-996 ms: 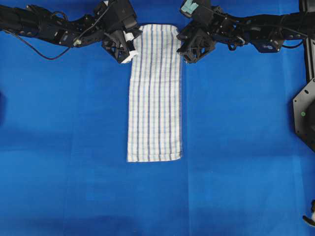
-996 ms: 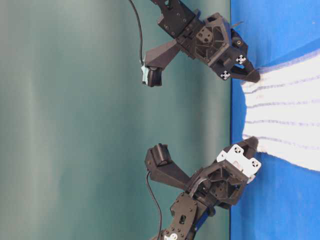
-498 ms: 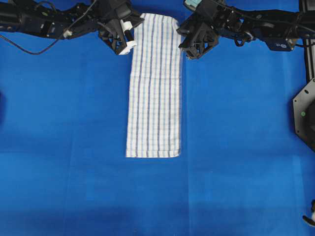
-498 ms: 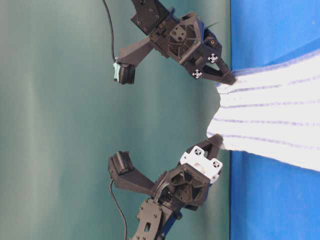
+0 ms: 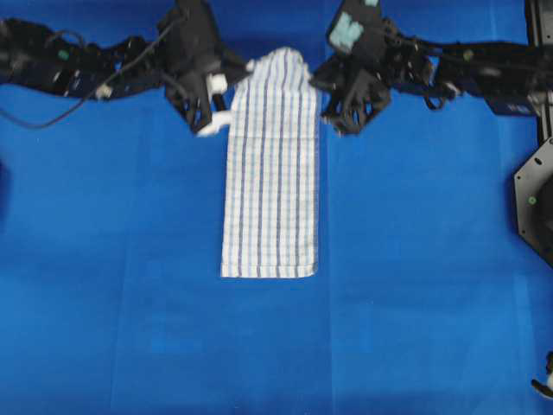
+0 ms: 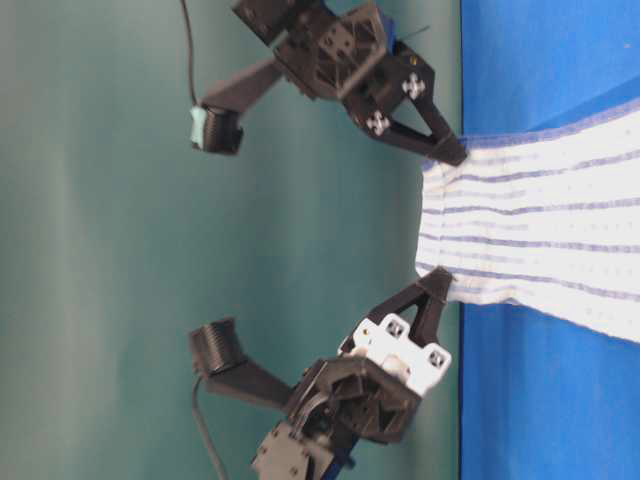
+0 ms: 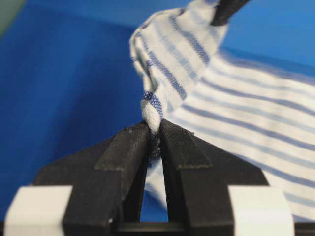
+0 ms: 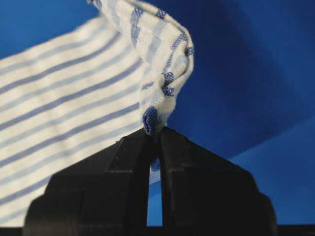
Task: Fold the blue towel.
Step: 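Pull the held end toward the near end, folding the strip in half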
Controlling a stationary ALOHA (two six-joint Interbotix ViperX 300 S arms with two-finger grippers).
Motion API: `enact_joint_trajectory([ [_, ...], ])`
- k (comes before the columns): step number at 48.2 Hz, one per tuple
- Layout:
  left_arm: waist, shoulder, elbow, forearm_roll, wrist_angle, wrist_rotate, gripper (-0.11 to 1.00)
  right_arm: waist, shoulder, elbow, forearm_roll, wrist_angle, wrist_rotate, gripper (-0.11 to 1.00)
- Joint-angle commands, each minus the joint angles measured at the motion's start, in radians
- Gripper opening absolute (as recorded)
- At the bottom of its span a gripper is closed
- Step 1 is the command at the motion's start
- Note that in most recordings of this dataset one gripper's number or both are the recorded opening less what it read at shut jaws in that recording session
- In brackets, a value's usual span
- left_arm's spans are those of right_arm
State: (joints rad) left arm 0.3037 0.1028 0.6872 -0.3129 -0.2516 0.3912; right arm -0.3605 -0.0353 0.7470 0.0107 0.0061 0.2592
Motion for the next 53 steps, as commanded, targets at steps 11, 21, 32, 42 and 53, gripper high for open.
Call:
enact_joint_trajectory([
  [11,-0.187,-0.121,0.087,0.002,-0.025,-0.064,0.07,0.178,-0.092,0.067,0.057,-0.006,0.003,0.06],
  [21,-0.351,-0.126,0.12,-0.008,-0.083,-0.114,0.07,0.291,-0.095,0.081,0.091,-0.009,0.003,0.06],
  [32,-0.439,-0.124,0.13,-0.008,-0.094,-0.238,0.07,0.37,-0.089,0.083,0.12,-0.031,0.003,0.06],
  [42,-0.477,-0.112,0.13,-0.008,-0.098,-0.253,0.07,0.405,-0.071,0.078,0.124,-0.038,0.003,0.06],
  [53,-0.483,-0.095,0.127,-0.008,-0.098,-0.27,0.07,0.423,-0.054,0.069,0.126,-0.038,0.003,0.06],
])
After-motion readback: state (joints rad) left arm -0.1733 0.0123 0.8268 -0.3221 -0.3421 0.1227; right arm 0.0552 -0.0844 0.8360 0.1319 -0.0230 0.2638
